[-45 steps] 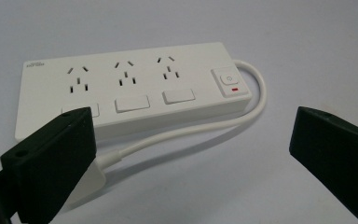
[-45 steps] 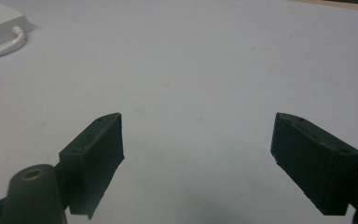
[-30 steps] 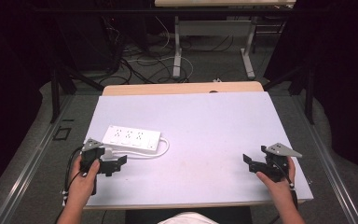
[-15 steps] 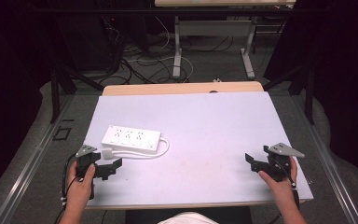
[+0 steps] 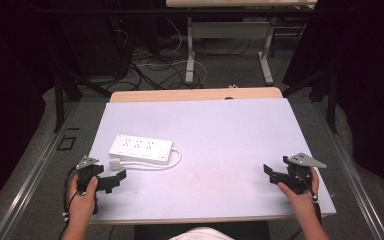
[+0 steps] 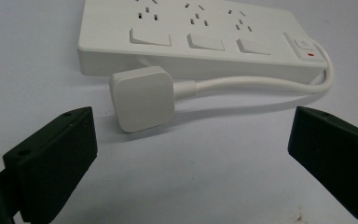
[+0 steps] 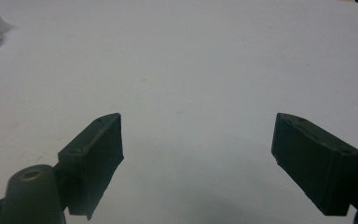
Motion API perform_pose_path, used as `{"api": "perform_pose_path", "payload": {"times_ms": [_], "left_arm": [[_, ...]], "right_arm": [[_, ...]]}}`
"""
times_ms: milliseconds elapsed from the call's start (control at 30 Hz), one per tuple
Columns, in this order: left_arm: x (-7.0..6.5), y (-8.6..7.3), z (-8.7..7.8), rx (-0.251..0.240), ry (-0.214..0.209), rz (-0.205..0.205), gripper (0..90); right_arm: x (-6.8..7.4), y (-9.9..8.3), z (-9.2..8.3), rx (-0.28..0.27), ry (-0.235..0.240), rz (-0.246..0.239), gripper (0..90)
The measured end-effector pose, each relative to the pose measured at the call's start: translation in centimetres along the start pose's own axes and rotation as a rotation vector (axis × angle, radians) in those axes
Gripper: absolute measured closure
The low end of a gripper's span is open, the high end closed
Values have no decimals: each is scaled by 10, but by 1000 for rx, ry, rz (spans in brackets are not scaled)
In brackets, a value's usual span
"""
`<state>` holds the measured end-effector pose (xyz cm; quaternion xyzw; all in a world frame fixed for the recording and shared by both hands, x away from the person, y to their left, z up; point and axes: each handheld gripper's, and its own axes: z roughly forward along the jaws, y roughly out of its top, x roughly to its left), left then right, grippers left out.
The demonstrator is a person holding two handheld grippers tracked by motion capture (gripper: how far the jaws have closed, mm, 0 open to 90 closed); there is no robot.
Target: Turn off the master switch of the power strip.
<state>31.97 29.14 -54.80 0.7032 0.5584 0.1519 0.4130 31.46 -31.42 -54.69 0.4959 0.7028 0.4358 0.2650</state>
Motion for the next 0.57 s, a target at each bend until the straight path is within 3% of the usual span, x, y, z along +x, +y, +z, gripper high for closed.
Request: {"api": "perform_pose_path", "payload": {"times_ms": [567], "left_arm": [[-1,0,3,11,-3,7,12]], "right_arm": [[-2,-1,0,4,-9,10,161]]}}
